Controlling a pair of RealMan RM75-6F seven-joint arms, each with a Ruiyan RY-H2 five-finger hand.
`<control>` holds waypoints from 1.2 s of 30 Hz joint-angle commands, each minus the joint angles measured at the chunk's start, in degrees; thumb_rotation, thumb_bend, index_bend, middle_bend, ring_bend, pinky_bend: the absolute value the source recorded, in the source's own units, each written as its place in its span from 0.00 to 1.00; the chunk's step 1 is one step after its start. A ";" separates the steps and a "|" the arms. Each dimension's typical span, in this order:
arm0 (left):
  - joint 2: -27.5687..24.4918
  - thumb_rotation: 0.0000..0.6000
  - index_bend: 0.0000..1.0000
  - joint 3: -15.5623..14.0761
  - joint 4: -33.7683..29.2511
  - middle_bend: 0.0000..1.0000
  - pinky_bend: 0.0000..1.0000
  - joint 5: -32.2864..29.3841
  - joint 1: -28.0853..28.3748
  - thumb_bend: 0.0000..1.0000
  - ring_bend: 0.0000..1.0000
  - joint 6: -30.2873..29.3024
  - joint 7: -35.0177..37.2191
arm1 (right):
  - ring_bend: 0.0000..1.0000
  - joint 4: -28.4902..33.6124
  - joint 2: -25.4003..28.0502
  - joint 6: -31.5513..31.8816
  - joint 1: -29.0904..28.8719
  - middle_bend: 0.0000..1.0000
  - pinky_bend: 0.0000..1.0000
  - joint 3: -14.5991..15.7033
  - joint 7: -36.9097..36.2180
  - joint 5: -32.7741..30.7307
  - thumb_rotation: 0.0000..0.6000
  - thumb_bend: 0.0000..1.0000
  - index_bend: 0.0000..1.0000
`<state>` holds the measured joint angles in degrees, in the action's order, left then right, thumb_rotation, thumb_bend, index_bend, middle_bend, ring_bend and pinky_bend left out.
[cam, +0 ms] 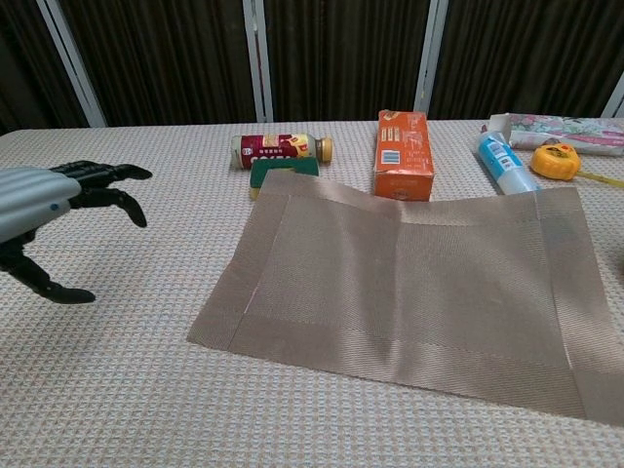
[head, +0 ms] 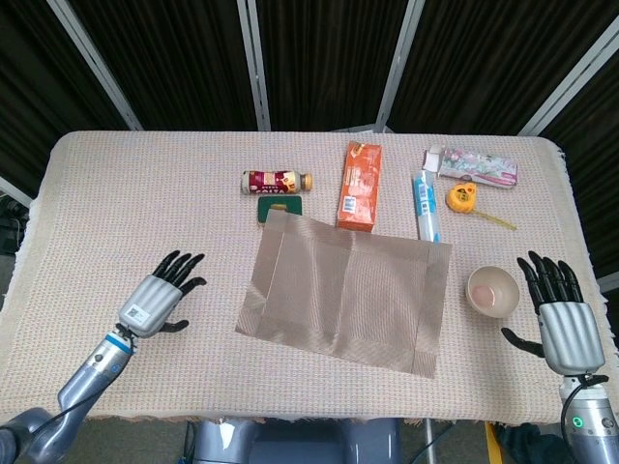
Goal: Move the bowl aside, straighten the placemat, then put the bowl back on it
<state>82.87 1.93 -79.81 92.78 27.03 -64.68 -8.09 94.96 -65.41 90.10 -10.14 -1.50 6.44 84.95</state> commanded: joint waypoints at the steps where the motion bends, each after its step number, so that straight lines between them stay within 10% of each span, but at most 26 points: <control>1: 4.84 1.00 0.29 -0.23 4.88 0.00 0.00 0.50 2.45 0.13 0.00 2.88 -0.47 | 0.00 -0.94 -1.06 0.29 0.70 0.00 0.00 0.25 -0.42 0.28 1.00 0.00 0.00; 15: 15.33 1.00 0.35 -2.04 16.33 0.00 0.00 3.14 5.90 0.15 0.00 3.31 5.28 | 0.00 -3.95 -2.08 -1.28 0.72 0.00 0.00 -1.40 -0.55 -0.05 1.00 0.00 0.00; 36: 16.30 1.00 0.36 -1.39 14.67 0.00 0.00 2.43 9.05 0.15 0.00 4.03 2.21 | 0.00 -3.48 -1.69 -0.64 1.91 0.00 0.00 -2.66 -0.42 0.60 1.00 0.00 0.00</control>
<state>99.57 0.36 -64.39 95.17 35.88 -60.41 -5.45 91.45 -67.14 89.46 -8.27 -4.14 6.06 85.53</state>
